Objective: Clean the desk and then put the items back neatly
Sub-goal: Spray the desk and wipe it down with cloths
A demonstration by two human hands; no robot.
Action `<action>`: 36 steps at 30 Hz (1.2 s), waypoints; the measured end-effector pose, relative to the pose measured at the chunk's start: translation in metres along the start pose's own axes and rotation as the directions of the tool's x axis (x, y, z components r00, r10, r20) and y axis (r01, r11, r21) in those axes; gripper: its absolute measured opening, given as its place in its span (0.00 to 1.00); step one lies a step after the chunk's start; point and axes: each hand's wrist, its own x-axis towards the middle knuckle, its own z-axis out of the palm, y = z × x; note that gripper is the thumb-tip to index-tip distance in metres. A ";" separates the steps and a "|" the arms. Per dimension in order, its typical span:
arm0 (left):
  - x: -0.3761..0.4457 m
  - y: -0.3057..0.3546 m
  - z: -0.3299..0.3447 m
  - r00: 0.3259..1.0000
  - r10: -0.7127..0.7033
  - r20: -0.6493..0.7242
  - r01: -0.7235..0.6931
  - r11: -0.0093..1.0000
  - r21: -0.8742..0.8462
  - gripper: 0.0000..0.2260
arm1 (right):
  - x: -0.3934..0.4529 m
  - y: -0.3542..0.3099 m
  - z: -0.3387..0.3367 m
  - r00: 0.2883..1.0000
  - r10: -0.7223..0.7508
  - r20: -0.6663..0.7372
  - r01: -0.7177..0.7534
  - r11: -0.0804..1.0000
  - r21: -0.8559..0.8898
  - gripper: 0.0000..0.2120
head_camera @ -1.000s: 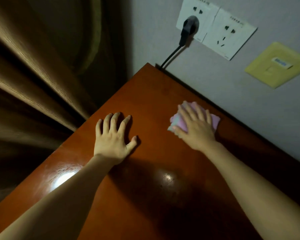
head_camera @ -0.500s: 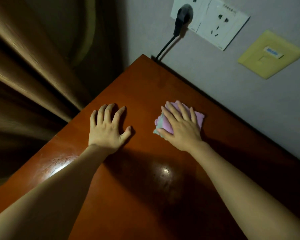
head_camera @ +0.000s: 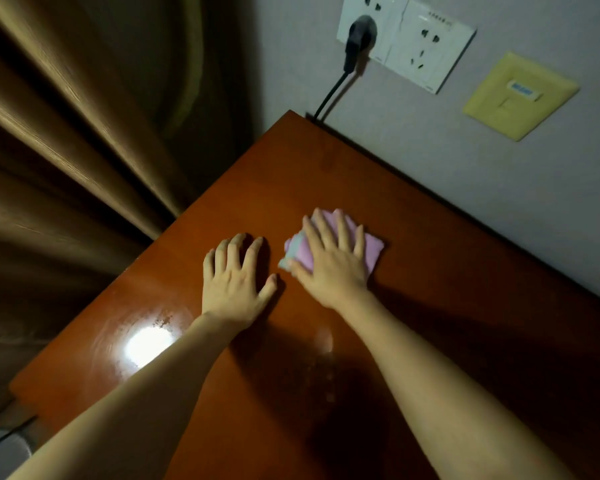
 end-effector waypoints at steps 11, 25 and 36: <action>-0.069 -0.006 0.003 0.999 0.034 0.004 -0.034 0.999 0.027 0.27 | -0.008 0.040 -0.001 0.947 0.321 -0.021 -0.320 0.947 0.029 0.35; -0.114 -0.015 -0.009 0.992 -0.001 0.124 -0.002 1.000 0.024 0.33 | -0.128 0.013 0.029 0.995 -0.090 0.052 0.096 0.989 -0.112 0.37; -0.157 -0.050 -0.015 0.993 -0.070 0.093 0.066 0.996 0.053 0.31 | -0.092 -0.068 0.023 0.972 0.235 -0.003 -0.235 0.972 0.024 0.37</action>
